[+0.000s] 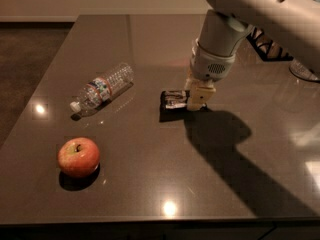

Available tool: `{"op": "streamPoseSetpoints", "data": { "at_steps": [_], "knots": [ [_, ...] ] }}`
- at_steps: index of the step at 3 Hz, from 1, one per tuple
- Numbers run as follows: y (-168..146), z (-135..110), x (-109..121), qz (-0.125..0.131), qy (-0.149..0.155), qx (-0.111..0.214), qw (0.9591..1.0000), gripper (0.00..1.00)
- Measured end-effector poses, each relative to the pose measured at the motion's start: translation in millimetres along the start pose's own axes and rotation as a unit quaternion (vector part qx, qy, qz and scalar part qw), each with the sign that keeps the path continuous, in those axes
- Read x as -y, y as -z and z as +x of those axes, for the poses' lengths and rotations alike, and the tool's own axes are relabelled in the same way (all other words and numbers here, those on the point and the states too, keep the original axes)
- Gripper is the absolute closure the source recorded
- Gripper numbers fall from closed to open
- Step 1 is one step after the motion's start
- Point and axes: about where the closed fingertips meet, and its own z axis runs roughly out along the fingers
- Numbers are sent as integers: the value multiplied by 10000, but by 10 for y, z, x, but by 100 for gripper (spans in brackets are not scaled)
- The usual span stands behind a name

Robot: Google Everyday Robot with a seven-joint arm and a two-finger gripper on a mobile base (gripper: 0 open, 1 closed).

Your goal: Move rxbar chocolate near apple

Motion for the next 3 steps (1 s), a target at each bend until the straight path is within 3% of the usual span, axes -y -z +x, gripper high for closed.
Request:
{"op": "streamPoseSetpoints", "data": {
  "at_steps": [2, 3],
  "knots": [
    [449, -683, -698, 246, 485, 627, 9965, 100],
    [377, -896, -887, 160, 609, 663, 9958, 100]
  ]
}}
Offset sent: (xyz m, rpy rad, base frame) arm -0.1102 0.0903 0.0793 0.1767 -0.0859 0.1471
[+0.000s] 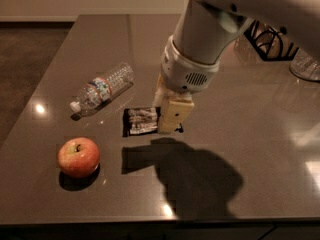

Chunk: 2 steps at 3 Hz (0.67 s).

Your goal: Move rxbar chocolate near apple

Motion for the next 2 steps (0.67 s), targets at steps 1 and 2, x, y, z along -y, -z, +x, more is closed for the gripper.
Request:
{"op": "streamPoseSetpoints", "data": {
  "at_steps": [1, 2],
  "knots": [
    [-188, -18, -67, -83, -91, -146, 9998, 100],
    [-386, 12, -132, -159, -247, -318, 9991, 100]
  ]
}}
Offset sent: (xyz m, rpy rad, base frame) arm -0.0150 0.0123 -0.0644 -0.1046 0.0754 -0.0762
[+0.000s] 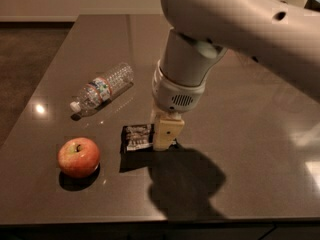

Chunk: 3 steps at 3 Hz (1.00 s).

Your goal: Move rxbar chocolate near apple

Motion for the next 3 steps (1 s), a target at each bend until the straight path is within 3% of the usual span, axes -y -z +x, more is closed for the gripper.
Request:
{"op": "streamPoseSetpoints", "data": {
  "at_steps": [1, 3],
  "knots": [
    [-157, 2, -75, -106, -77, -89, 9999, 100],
    [-361, -82, -226, -381, -144, -56, 9992, 59]
  ]
}}
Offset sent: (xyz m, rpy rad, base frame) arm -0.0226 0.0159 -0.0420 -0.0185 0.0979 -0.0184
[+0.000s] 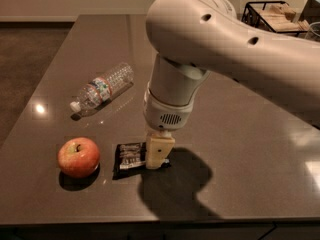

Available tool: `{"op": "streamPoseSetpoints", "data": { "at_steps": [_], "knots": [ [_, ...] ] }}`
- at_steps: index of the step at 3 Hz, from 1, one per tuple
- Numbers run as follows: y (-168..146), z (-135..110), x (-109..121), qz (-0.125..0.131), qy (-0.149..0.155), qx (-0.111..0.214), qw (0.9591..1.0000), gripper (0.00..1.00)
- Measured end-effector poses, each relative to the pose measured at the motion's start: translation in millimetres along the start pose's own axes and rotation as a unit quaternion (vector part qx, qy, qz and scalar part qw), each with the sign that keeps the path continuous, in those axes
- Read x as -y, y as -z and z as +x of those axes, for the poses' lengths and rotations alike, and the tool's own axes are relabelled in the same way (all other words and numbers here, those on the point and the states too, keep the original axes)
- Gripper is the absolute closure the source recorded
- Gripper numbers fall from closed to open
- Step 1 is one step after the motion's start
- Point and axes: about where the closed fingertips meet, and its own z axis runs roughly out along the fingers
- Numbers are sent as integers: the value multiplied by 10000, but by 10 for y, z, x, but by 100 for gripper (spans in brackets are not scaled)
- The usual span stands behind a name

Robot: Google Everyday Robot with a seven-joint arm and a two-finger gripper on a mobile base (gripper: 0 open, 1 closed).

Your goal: Move rxbar chocolate near apple

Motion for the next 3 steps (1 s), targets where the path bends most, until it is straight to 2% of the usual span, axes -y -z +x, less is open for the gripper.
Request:
{"op": "streamPoseSetpoints", "data": {
  "at_steps": [2, 3],
  "knots": [
    [-7, -133, -95, -116, 25, 192, 9997, 13],
    [2, -141, -101, -100, 33, 191, 9998, 0]
  ]
}}
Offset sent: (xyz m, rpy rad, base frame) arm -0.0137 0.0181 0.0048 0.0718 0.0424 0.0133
